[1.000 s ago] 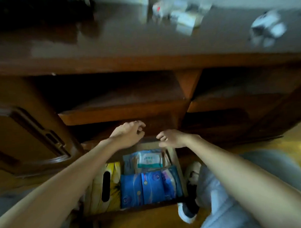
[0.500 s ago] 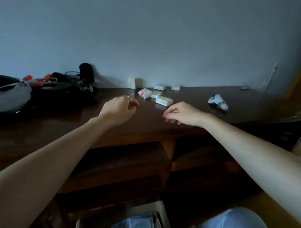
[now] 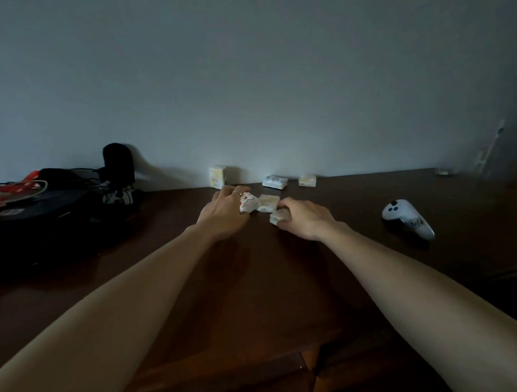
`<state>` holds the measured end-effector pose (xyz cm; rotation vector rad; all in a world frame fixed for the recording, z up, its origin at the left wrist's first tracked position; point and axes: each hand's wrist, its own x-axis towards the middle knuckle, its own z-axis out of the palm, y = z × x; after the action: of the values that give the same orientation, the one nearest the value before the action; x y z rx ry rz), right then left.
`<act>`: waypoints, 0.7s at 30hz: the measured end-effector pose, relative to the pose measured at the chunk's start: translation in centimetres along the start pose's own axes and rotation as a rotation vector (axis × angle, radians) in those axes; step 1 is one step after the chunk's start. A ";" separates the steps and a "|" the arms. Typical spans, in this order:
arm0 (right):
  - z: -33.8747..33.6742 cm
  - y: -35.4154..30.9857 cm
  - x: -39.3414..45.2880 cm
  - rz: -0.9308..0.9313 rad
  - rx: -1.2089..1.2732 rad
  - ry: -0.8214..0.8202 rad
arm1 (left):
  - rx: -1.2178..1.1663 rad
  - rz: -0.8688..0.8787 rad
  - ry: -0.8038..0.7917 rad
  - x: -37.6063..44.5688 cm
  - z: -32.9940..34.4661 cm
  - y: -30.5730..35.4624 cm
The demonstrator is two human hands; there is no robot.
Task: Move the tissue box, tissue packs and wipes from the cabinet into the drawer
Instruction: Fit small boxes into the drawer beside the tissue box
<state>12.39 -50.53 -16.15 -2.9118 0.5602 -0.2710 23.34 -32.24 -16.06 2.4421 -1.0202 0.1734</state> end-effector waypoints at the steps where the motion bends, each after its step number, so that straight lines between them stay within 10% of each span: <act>1: -0.1 0.7 0.7 0.024 0.011 0.025 | 0.001 0.004 -0.006 1.1 0.5 0.1; 7: -0.7 1.4 5.3 0.135 0.233 0.248 | 0.104 0.049 -0.150 4.0 4.0 -1.8; 13: 2.6 -1.9 9.1 0.002 -0.067 -0.107 | 0.261 -0.020 0.031 4.8 3.0 -5.9; 21: 4.2 -2.6 8.3 -0.025 -0.069 -0.013 | 0.335 -0.095 0.045 3.8 2.2 -7.9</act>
<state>21.80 -50.80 -18.49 -2.9870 0.5423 -0.2400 31.42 -30.98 -19.89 2.7661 -0.9129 0.3934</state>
